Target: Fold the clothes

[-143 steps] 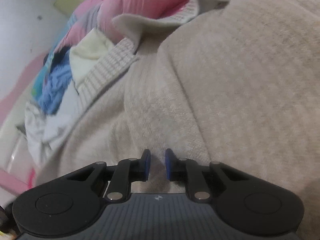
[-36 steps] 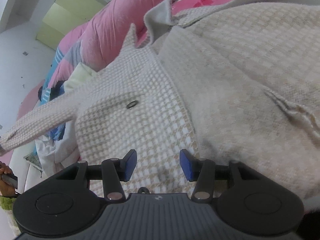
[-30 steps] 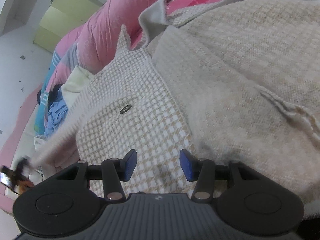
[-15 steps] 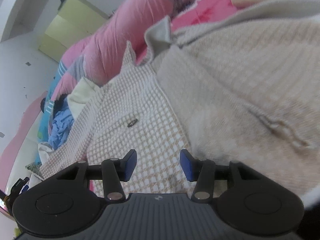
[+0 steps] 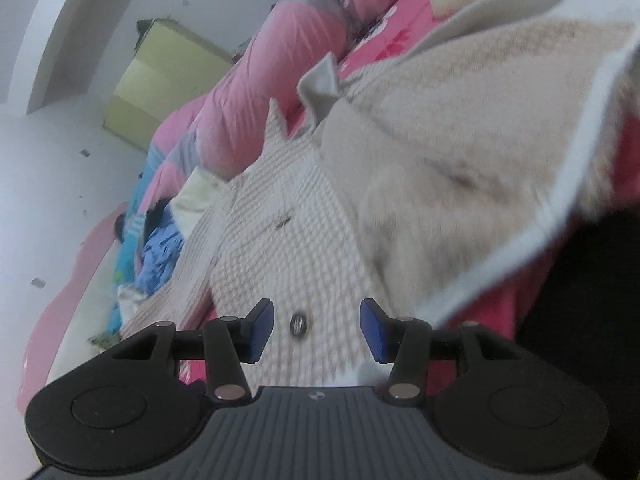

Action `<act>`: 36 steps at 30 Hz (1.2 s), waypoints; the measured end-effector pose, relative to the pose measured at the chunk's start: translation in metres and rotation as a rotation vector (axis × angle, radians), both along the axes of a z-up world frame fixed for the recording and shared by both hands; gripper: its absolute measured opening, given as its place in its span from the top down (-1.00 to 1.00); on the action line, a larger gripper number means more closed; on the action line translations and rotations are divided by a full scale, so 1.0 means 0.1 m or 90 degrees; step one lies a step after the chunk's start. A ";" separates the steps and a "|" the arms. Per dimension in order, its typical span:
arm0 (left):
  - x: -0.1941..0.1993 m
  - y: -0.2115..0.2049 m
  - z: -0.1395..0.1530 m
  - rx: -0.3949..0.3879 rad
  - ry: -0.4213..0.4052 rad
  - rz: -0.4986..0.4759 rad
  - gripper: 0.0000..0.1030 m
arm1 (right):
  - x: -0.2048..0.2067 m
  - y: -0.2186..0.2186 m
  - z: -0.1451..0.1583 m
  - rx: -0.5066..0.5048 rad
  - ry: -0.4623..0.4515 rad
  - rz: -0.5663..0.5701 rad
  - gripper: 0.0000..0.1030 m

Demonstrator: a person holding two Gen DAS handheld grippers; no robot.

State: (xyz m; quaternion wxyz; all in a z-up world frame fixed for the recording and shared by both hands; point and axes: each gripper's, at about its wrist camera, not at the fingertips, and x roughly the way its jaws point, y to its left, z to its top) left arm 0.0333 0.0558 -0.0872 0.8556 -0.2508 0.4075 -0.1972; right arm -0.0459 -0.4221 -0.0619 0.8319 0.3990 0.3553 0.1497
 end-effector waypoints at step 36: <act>-0.05 -0.37 -0.04 0.089 0.035 -0.014 -0.02 | 0.04 0.05 -0.44 -0.025 0.060 0.021 0.87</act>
